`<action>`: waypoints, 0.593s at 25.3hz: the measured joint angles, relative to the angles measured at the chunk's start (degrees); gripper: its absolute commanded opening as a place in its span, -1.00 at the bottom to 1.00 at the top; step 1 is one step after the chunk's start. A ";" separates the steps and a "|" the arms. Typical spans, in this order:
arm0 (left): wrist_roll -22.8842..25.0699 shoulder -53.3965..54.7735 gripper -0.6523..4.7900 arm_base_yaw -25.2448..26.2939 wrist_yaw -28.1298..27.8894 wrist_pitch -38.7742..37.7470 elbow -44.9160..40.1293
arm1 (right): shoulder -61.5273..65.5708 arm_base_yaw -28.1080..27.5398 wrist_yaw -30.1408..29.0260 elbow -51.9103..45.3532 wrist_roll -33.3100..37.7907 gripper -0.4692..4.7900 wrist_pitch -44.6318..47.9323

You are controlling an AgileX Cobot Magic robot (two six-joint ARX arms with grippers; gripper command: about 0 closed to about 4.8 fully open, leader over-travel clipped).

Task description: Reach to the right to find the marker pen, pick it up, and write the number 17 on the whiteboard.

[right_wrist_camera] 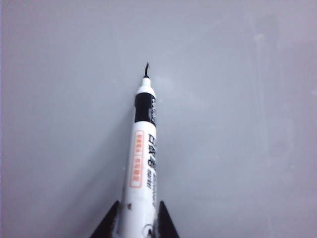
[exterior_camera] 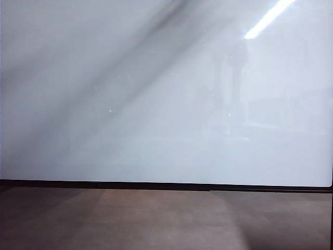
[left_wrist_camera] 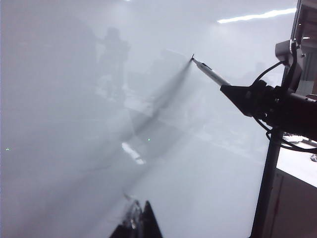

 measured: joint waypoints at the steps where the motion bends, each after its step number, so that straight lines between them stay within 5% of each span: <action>1: 0.00 0.00 -0.78 0.00 0.00 -0.02 0.00 | 0.00 0.00 0.00 0.00 0.00 -0.84 -0.48; 15: -0.02 0.04 -0.78 0.00 -0.02 0.00 0.00 | 2.12 0.04 -0.07 -5.51 1.46 -0.84 -1.38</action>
